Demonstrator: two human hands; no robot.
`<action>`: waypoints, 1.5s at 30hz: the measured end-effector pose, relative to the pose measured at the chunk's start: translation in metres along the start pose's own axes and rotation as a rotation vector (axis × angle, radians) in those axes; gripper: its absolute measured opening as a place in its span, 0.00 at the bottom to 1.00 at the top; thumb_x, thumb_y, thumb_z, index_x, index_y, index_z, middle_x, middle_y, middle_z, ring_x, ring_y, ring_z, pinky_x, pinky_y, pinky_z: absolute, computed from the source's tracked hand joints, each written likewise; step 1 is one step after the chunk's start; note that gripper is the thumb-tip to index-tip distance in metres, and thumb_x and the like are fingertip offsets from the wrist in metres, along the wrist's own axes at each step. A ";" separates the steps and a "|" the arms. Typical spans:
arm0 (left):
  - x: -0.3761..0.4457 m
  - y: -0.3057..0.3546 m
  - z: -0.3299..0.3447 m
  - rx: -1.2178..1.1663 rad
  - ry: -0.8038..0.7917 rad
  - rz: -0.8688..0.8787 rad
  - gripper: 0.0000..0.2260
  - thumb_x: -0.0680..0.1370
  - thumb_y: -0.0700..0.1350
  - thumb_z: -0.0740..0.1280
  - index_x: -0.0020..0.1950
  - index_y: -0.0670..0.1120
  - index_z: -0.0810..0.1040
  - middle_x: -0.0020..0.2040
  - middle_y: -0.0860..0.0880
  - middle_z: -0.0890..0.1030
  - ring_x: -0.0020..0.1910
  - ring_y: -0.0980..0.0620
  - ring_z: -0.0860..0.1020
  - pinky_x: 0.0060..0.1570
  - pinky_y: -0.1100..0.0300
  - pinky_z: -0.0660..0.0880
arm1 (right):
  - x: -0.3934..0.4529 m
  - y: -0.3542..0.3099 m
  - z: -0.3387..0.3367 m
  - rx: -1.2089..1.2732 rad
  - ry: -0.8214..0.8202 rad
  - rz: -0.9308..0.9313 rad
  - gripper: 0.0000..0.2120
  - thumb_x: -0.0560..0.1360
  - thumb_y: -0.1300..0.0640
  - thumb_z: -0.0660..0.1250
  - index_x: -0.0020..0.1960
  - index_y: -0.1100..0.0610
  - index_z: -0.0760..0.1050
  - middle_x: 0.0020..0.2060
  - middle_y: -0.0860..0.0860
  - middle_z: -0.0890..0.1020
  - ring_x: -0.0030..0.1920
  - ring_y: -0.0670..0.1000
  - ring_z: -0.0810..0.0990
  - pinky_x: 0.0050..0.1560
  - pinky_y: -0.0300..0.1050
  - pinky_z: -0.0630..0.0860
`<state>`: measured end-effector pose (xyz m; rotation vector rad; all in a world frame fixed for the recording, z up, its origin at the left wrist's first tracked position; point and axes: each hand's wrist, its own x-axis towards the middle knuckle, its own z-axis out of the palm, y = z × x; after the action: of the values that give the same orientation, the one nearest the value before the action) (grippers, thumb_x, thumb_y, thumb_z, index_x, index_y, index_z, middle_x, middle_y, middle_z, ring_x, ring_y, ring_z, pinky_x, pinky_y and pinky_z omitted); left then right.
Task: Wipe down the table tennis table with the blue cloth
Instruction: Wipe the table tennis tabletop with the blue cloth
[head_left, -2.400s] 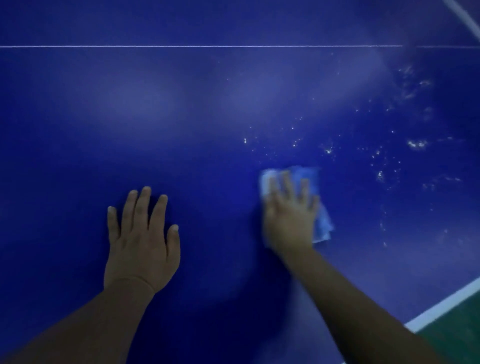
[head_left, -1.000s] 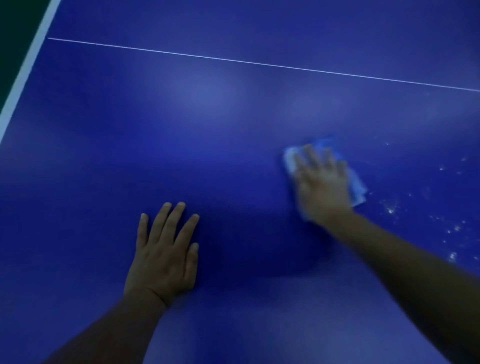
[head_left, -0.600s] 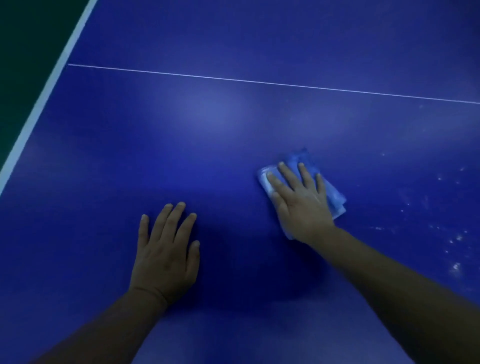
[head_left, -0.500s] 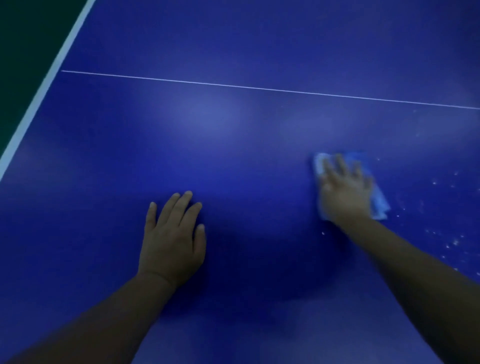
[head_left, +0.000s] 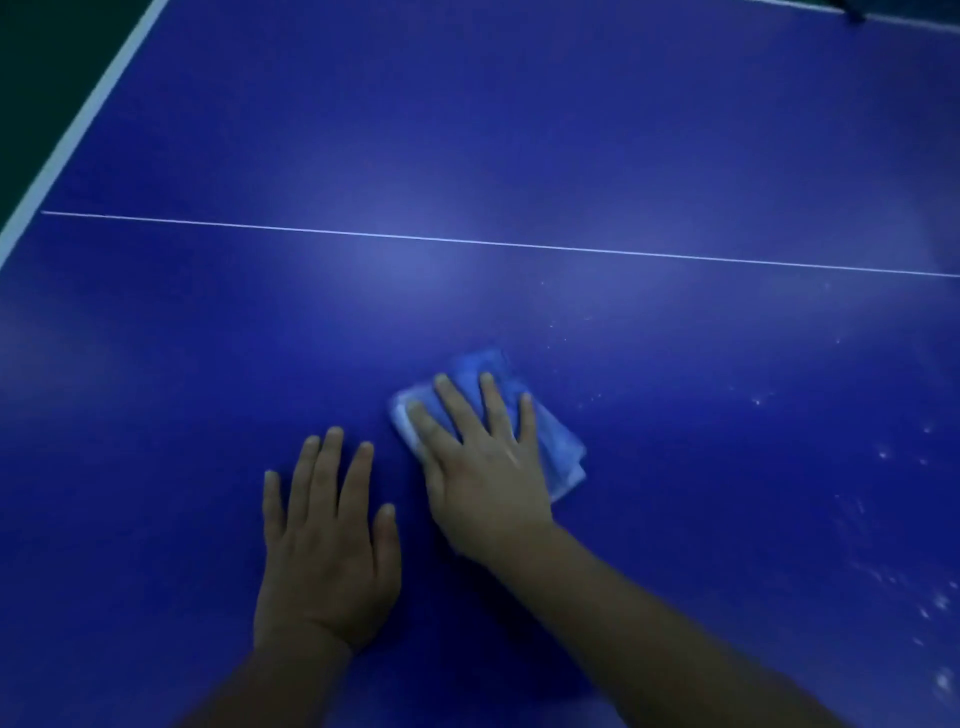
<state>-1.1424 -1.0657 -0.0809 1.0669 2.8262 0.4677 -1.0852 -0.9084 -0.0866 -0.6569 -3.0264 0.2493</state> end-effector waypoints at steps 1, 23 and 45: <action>0.000 0.000 0.001 -0.003 -0.006 0.003 0.28 0.78 0.53 0.52 0.73 0.41 0.70 0.76 0.40 0.65 0.77 0.43 0.59 0.75 0.37 0.51 | 0.017 0.016 -0.002 -0.026 -0.017 0.006 0.25 0.80 0.46 0.50 0.76 0.43 0.64 0.78 0.48 0.62 0.79 0.62 0.54 0.75 0.70 0.50; 0.004 0.000 -0.002 0.071 -0.151 -0.001 0.27 0.79 0.54 0.51 0.74 0.43 0.69 0.78 0.42 0.64 0.78 0.45 0.55 0.74 0.39 0.46 | 0.002 0.156 -0.039 -0.080 0.034 0.746 0.26 0.82 0.48 0.46 0.79 0.46 0.62 0.80 0.50 0.59 0.79 0.64 0.54 0.74 0.70 0.52; 0.004 -0.002 -0.002 0.047 -0.144 0.023 0.27 0.78 0.53 0.52 0.73 0.41 0.70 0.77 0.41 0.64 0.77 0.43 0.57 0.74 0.40 0.45 | 0.076 0.263 -0.064 0.028 0.084 1.206 0.25 0.84 0.47 0.46 0.81 0.44 0.53 0.81 0.48 0.52 0.80 0.63 0.47 0.74 0.71 0.45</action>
<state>-1.1471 -1.0646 -0.0792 1.0959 2.7143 0.3132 -1.0420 -0.6313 -0.0667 -2.2760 -2.1213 0.2508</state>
